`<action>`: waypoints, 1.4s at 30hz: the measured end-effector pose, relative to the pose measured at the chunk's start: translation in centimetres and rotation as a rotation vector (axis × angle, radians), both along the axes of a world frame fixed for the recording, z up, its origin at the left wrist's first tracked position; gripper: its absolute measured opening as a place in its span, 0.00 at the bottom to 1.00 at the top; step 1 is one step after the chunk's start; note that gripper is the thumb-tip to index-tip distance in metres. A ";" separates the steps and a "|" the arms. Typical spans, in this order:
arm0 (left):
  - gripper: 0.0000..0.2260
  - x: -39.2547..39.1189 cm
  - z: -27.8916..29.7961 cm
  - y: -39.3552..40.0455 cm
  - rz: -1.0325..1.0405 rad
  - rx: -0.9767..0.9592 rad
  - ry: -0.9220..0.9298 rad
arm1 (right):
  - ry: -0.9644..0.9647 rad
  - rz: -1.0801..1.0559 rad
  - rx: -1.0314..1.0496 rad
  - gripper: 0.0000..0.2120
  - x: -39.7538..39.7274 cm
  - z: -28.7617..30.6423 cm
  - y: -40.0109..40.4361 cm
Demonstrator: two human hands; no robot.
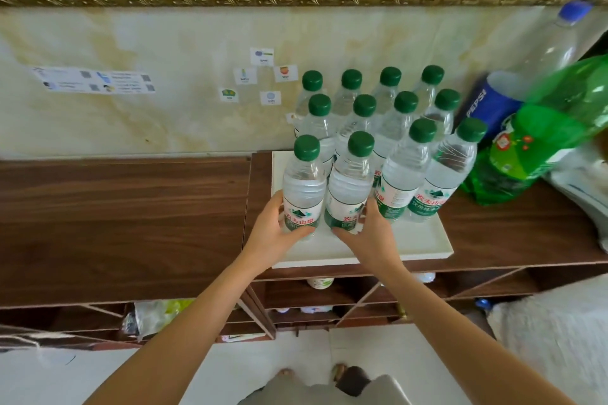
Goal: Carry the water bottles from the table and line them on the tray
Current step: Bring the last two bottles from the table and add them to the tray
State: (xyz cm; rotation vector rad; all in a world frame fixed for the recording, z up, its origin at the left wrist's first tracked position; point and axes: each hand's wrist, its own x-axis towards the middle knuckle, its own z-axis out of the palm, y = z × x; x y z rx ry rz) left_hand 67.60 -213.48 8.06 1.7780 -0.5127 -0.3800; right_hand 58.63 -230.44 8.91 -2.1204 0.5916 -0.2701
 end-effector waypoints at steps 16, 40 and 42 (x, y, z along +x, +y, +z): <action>0.31 1.5 -0.7 -1.1 -0.017 0.035 -0.042 | 0.189 -0.242 -0.310 0.24 0.0 -1.5 -0.3; 0.29 0.6 -1.8 -2.2 0.076 -0.050 0.021 | 0.245 -0.127 -0.433 0.21 -0.4 -2.0 -1.5; 0.29 0.4 -2.0 -2.6 0.092 -0.068 0.025 | 0.224 -0.121 -0.424 0.21 -0.4 -2.2 -1.6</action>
